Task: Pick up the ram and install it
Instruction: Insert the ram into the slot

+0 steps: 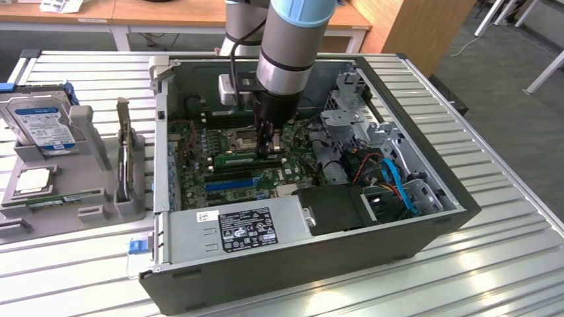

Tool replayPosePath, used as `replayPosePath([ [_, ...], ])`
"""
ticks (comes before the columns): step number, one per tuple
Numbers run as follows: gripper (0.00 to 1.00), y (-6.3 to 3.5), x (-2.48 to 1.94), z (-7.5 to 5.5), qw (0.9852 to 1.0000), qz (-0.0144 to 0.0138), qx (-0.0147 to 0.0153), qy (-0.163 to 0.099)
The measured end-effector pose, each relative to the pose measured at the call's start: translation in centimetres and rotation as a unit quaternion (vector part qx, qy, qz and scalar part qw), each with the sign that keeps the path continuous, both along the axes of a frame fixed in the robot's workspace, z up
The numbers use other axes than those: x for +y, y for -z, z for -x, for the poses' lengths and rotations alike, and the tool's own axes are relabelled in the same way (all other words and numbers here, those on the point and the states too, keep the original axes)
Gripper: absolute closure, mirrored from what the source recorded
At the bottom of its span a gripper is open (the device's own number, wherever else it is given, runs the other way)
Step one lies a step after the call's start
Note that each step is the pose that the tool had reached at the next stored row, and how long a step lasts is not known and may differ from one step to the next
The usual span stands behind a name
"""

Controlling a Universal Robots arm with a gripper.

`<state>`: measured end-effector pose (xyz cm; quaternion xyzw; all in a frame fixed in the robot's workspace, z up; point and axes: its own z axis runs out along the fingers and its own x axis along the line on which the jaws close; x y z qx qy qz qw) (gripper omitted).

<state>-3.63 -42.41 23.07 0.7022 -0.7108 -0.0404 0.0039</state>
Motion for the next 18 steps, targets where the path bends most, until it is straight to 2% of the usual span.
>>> replayPosePath([
  [18, 0.88, 0.18, 0.06, 0.02, 1.0000, 0.0000, -0.0003, 0.000],
])
